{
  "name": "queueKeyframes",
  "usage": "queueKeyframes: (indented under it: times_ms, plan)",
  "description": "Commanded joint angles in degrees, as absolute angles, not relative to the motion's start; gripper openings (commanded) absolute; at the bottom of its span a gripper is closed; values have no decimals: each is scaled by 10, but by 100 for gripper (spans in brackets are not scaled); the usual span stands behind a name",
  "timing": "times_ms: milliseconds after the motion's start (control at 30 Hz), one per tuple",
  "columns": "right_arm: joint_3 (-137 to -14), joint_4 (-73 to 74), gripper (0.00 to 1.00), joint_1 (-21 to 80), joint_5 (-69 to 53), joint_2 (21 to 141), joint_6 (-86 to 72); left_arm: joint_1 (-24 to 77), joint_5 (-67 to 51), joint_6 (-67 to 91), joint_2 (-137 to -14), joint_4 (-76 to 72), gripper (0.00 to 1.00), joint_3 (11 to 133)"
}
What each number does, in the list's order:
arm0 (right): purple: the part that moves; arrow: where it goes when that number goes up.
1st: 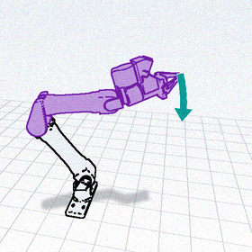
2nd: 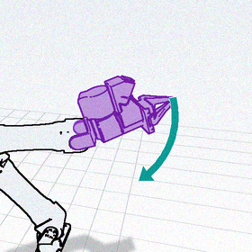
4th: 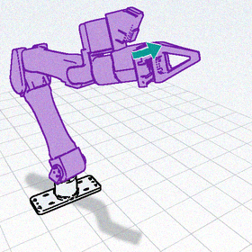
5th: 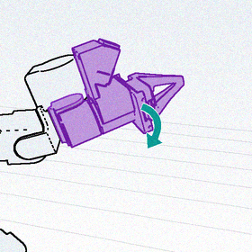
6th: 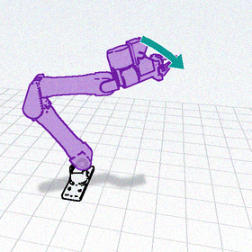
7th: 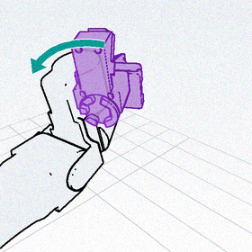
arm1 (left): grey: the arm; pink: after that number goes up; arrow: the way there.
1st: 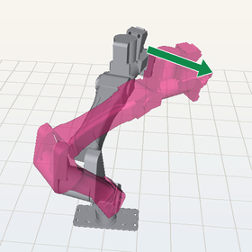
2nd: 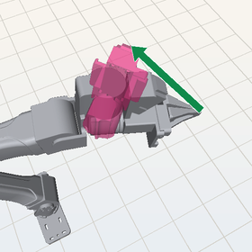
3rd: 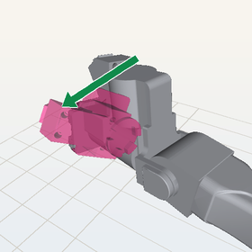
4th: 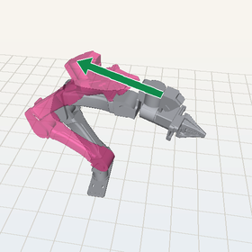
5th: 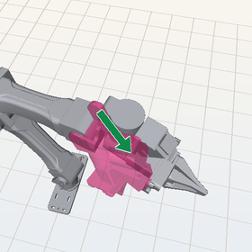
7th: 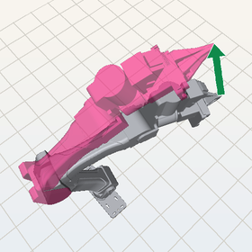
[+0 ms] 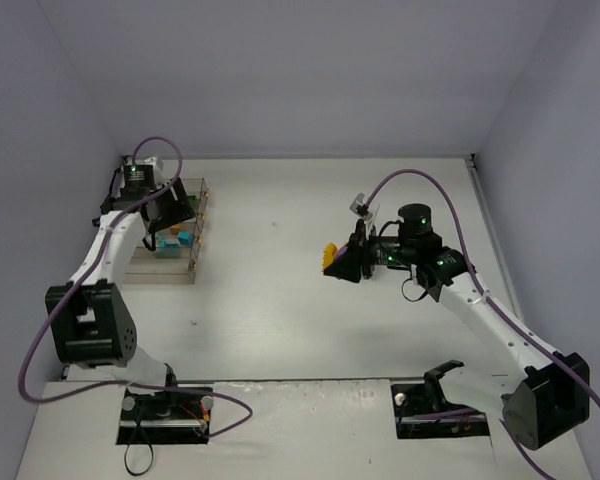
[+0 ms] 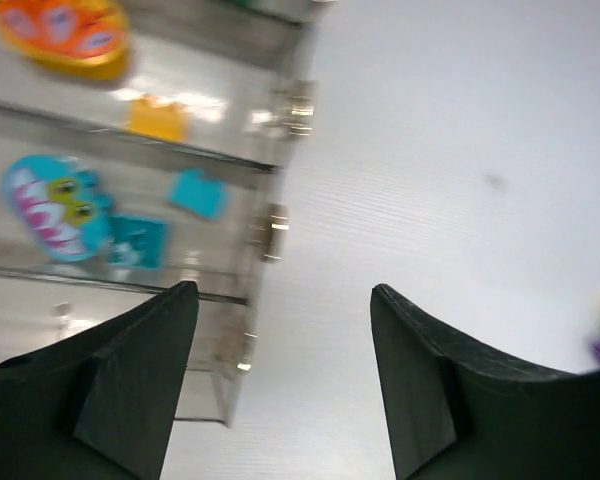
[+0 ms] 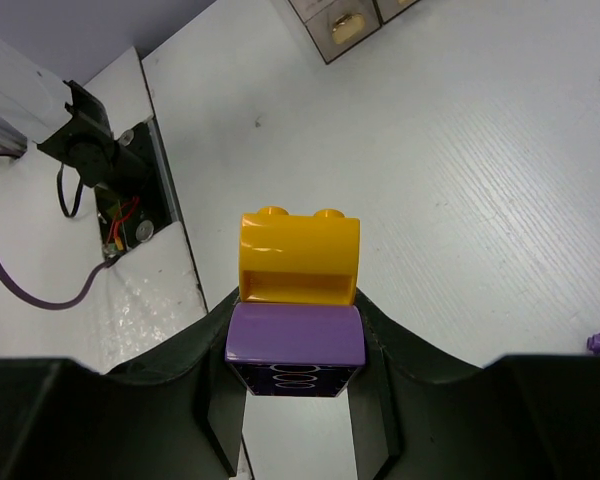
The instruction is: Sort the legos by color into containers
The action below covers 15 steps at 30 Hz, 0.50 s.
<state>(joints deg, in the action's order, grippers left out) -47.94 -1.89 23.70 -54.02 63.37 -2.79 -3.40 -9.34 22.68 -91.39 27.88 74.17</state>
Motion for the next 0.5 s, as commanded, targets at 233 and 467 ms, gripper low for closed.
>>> queueKeyframes:
  times_ms: [233, 467]
  plan:
    - [-544, -53, 1, 243, -629, 680, -21, 111, -573, 224, -772, 42, 71, 678]
    - [-562, -54, 1, 257, -656, 701, -22, 188, -649, 199, -780, 21, 72, 687]
